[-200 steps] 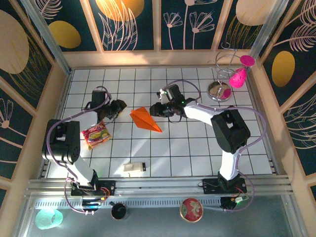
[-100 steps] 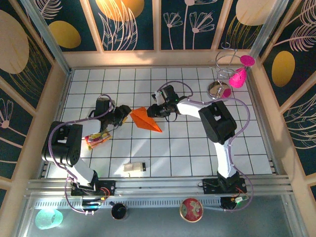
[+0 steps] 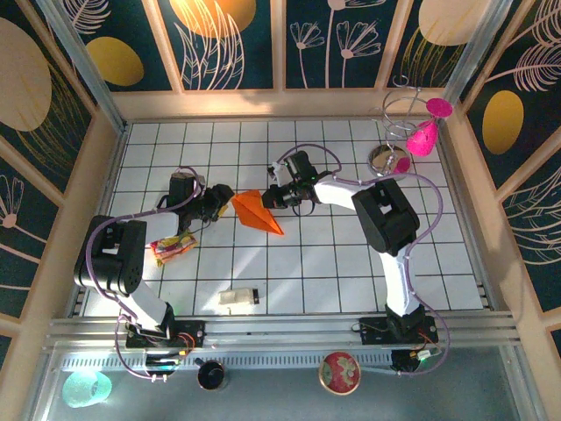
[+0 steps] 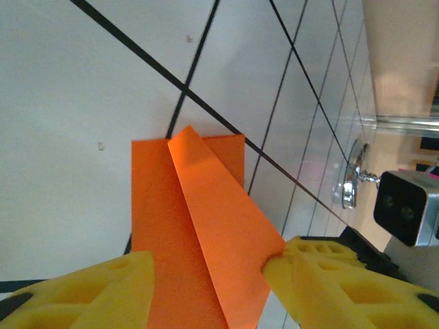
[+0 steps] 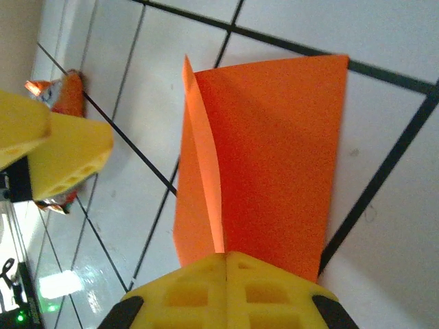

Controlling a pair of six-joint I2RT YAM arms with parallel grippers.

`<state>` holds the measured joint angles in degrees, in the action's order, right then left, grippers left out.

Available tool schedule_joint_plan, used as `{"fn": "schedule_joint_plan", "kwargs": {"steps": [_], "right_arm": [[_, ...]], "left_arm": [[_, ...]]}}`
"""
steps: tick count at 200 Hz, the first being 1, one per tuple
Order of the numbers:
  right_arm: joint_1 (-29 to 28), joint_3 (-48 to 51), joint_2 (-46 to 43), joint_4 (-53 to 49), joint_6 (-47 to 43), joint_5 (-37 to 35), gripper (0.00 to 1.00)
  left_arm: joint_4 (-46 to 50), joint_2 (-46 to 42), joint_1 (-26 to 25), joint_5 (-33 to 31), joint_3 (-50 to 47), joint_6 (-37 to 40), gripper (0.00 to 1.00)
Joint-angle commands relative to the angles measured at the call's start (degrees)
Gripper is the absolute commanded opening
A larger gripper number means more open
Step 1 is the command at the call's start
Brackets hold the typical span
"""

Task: Fold a paper plane with a square sheet of paper (pick it up from the middle)
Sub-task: Turn over the paper at the center of the table.

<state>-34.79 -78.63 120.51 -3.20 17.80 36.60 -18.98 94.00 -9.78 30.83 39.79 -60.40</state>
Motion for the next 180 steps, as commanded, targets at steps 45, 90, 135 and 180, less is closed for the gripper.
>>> {"fn": "schedule_joint_plan", "kwargs": {"steps": [45,90,135,180], "right_arm": [[3.1,8.7,-12.8,19.4,12.8,1.8,0.0],[5.2,15.5,-18.0,34.2,25.8,1.0,0.0],[5.9,17.9,-18.4,43.4,35.2,3.6,0.0],[5.9,18.5,-17.8,45.7,38.3,5.5,0.0]], "left_arm": [[-15.2,-3.7,-2.5,7.9,-0.5,-5.3,0.59],[-35.6,-0.9,-5.6,12.2,-2.4,-15.5,0.6],[-40.5,1.6,-7.8,14.0,-0.8,-16.1,0.6],[-39.1,3.7,-9.2,14.9,1.8,-14.0,0.52]]}}
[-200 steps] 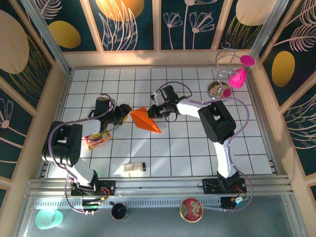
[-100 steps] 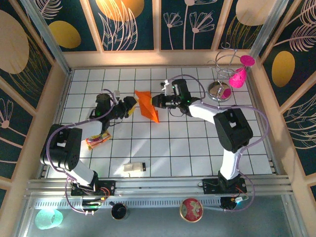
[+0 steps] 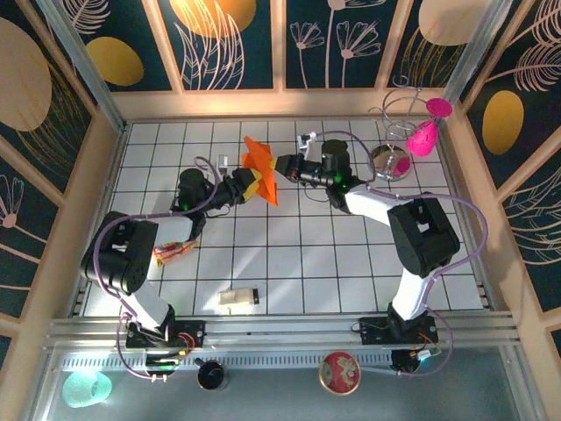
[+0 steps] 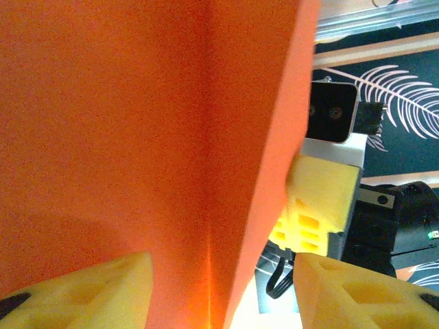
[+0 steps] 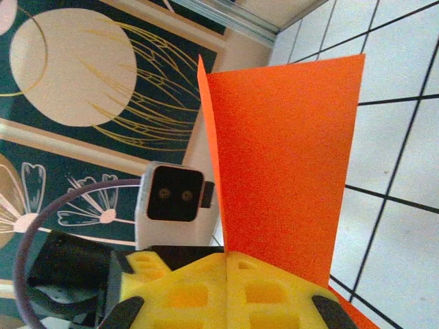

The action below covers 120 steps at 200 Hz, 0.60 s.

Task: Fold a paper plane with a square sheet of paper (pick it up from the middle)
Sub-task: Turn over the paper at the center of the table.

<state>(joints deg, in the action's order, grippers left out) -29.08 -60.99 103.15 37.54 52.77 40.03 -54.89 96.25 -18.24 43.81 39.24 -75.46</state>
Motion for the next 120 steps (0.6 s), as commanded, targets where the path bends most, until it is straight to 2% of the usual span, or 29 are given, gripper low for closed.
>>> {"fn": "schedule_joint_plan", "kwargs": {"steps": [1,105,120], "right_arm": [[0.2,0.9,-0.4,5.0,3.4,2.1,0.0],[0.2,0.8,1.3,5.0,6.2,3.8,0.0],[0.3,0.8,1.1,5.1,6.4,3.8,0.0]], "left_arm": [[-3.3,1.4,-0.8,2.0,2.4,1.1,0.52],[-5.4,3.8,-1.4,3.5,5.1,1.5,0.3],[-6.1,3.8,-1.4,3.6,5.0,1.7,0.23]]}}
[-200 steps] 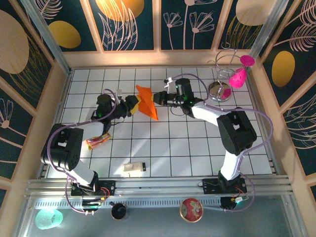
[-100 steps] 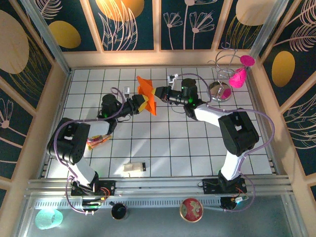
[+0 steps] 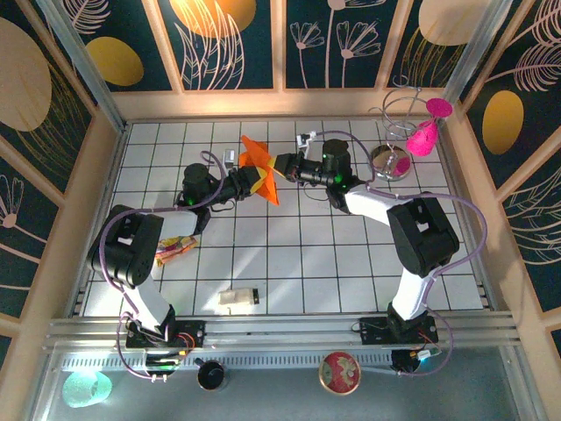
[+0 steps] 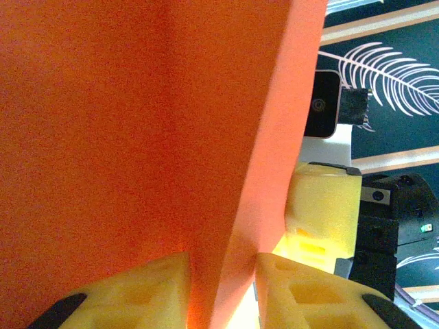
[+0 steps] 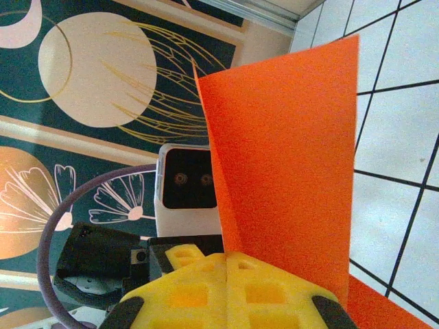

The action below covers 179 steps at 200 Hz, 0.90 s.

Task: Fold a paper plane with a square sheet of paper (pick it up from the middle)
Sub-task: Turn over the paper at the center of the table.

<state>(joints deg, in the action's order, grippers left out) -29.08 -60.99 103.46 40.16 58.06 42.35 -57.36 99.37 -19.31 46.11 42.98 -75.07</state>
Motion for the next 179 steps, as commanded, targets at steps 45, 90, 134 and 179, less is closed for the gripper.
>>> {"fn": "schedule_joint_plan", "kwargs": {"steps": [45,90,134,179], "right_arm": [[0.6,0.9,0.6,2.2,1.6,1.8,0.02],[1.3,0.9,-0.1,-0.4,0.2,0.9,0.12],[3.4,1.6,-4.2,-10.2,-7.3,-5.5,0.36],[6.0,2.2,-9.7,-22.2,-16.7,-15.5,0.4]], "left_arm": [[-6.1,0.1,-0.3,0.6,0.2,1.8,0.18],[-4.3,-0.4,-0.3,0.0,-0.1,3.4,0.11],[2.4,-0.8,-0.3,-1.0,0.4,8.2,0.08],[30.9,-5.4,-0.3,-8.0,6.8,26.2,0.08]]}}
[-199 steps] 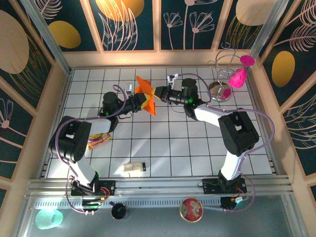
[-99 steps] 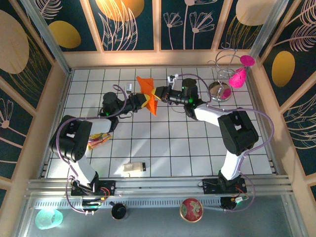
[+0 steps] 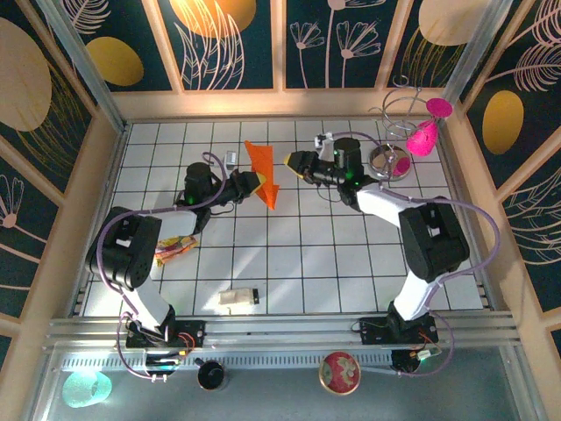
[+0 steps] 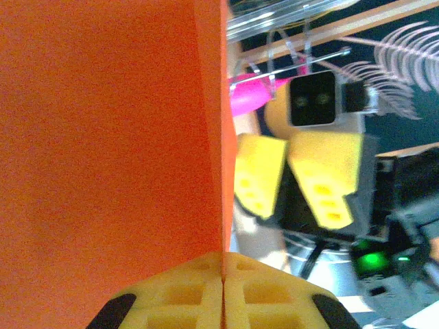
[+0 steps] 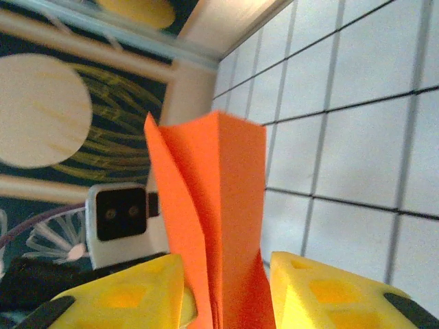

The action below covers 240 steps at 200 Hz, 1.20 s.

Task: Fold a paper plane with a square sheet of paper (pick it up from the middle)
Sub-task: Turn over the paper at the center of the table.

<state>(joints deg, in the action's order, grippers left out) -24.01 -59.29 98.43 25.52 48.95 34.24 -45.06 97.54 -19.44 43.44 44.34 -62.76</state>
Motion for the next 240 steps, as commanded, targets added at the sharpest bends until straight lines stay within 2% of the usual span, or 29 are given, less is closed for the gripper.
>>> {"fn": "schedule_joint_plan", "kwargs": {"steps": [1,33,62,98,137,168,192,210,240], "right_arm": [[1.0,0.5,-4.8,-7.8,-7.8,-7.7,0.4],[1.1,0.6,-7.7,-15.0,-13.3,-15.8,0.4],[1.3,1.7,-9.5,-17.5,-14.8,-20.2,0.4],[2.4,3.4,-11.3,-19.0,-14.5,-22.9,0.4],[4.3,5.9,-13.5,-20.2,-14.1,-24.6,0.4],[5.4,7.6,-14.6,-20.7,-13.6,-24.9,0.4],[5.7,8.4,-14.8,-20.9,-13.2,-24.8,0.4],[5.8,8.7,-14.7,-20.9,-13.0,-24.8,0.4],[6.0,8.8,-14.4,-21.0,-12.7,-24.7,0.4]], "left_arm": [[19.9,-3.6,-0.2,-5.7,5.7,14.4,0.08],[49.5,-4.0,-0.6,-21.7,16.8,30.5,0.08],[67.6,-0.9,-3.5,-40.1,27.6,40.1,0.09],[78.6,6.2,-8.1,-62.0,36.7,44.4,0.1],[85.1,15.3,-12.5,-76.7,43.2,45.2,0.09],[86.8,22.0,-15.5,-86.3,45.9,45.5,0.08],[87.3,26.5,-17.0,-90.7,47.5,45.7,0.07],[86.7,28.4,-17.7,-90.1,48.0,45.2,0.08],[84.8,29.5,-18.2,-84.3,47.5,43.2,0.17]]}}
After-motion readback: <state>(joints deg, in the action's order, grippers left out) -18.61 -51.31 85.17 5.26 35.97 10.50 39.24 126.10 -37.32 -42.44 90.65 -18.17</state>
